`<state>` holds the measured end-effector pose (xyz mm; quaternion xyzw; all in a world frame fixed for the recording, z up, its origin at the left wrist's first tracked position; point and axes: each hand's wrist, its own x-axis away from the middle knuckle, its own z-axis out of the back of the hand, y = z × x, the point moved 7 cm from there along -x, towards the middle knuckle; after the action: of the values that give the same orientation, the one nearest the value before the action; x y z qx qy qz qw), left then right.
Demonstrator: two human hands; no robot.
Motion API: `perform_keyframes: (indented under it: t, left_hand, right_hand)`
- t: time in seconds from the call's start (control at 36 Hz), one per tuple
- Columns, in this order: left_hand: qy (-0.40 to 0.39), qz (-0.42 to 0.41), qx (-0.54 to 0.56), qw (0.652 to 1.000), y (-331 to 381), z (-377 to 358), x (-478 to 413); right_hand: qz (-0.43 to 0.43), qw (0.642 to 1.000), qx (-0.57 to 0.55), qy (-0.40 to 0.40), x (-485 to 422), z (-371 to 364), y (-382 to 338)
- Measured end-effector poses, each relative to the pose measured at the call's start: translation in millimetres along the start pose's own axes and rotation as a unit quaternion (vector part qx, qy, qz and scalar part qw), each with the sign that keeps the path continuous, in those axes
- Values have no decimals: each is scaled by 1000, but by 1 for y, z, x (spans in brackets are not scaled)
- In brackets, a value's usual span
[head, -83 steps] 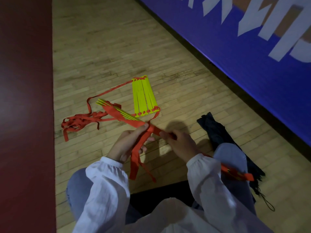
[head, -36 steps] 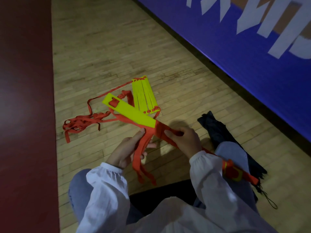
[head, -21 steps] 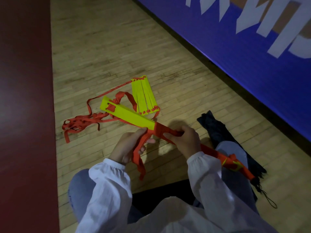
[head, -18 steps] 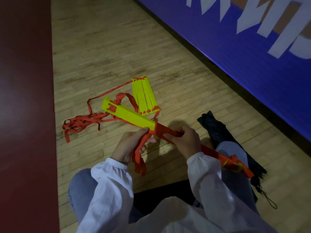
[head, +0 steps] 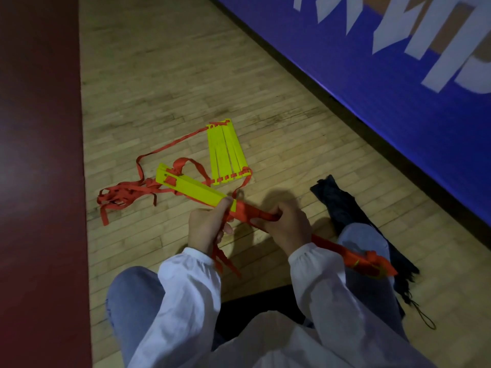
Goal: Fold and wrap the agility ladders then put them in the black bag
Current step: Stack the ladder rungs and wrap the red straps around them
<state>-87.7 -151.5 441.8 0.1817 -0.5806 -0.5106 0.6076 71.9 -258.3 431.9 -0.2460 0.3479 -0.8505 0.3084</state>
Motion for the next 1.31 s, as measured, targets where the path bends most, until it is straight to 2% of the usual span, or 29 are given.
perform_keyframes:
  t: [0.19, 0.36, 0.56, 0.78, 1.0, 1.31]
  left_hand:
    - [-3, -22, 5, 1000, 1, 3, 1]
    - [-26, -27, -9, 999, -1, 2, 0]
    - [-95, 19, 23, 995, -6, -6, -1]
    - [-199, 80, 56, 975, -10, -15, -1]
    - [-192, 65, 67, 977, -8, -10, -2]
    - [-155, 33, 108, 981, -6, -5, -2]
  right_hand:
    - [53, 987, 28, -146, -1, -11, -9]
    - [25, 975, -44, -215, 1, -13, -4]
    - [25, 975, -34, -218, 2, -15, -2]
    - [38, 978, -56, -197, 0, -17, -2]
    - [34, 982, -84, -166, -1, -16, 2]
    - [40, 984, -53, -168, -1, -18, -1]
